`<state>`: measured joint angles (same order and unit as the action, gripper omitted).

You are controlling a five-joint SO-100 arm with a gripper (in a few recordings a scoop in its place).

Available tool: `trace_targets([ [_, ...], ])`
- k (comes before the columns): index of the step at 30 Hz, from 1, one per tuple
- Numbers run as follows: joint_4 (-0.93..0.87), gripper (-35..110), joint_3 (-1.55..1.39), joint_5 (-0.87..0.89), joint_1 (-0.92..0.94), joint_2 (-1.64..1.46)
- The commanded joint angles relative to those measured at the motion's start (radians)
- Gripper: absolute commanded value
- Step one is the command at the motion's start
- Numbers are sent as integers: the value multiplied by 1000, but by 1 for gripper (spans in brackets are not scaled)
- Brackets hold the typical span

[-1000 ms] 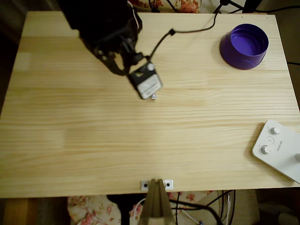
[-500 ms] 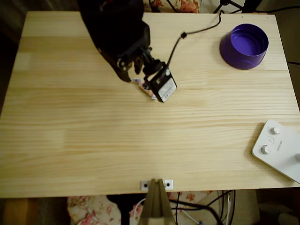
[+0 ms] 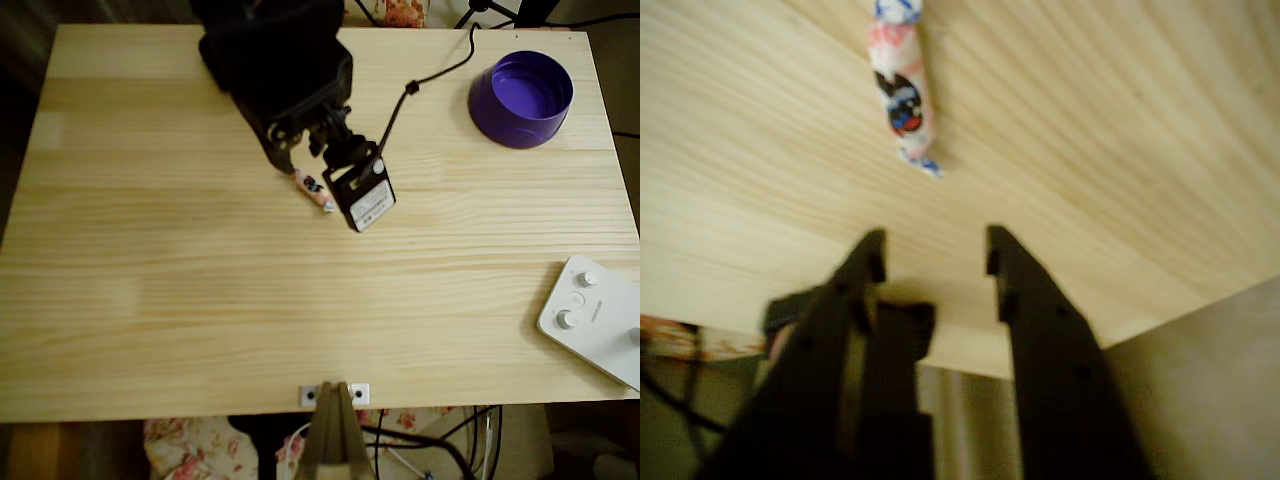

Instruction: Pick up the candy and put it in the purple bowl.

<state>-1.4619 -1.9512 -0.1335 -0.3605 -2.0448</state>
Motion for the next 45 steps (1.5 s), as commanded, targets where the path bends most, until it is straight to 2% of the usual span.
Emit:
trace_targets([
  [1,0,13,0,95,-20,-32],
  [8,118,13,-147,193,-44,-103],
  [28,334,21,-354,147,-143,-170],
  [45,440,22,-479,127,-124,-95],
])
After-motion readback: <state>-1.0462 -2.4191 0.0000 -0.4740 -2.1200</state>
